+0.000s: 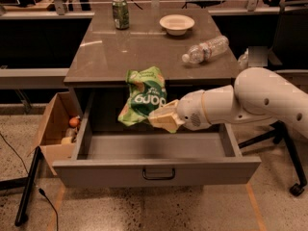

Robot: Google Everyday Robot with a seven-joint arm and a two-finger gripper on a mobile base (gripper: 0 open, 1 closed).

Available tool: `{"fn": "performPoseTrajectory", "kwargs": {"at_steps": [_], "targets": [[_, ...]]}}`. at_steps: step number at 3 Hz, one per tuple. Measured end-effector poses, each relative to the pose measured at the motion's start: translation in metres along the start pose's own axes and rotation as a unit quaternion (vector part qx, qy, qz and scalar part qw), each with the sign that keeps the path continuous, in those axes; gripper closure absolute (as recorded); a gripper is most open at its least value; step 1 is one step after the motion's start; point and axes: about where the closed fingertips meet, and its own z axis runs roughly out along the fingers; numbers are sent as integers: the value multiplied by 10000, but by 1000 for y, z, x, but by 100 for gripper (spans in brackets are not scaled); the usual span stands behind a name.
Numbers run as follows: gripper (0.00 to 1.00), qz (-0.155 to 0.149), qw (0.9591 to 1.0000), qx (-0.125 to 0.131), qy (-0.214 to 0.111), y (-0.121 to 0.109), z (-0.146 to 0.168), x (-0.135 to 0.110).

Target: Place green rice chip bag into top drawer

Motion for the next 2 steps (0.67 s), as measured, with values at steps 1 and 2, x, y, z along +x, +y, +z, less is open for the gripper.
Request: {"fn": "performPoseTrajectory", "kwargs": {"at_steps": [1,2], "targets": [[100,106,9998,21,166,2,-14,12],[100,194,9994,-35,293,2,-24,21]]}}
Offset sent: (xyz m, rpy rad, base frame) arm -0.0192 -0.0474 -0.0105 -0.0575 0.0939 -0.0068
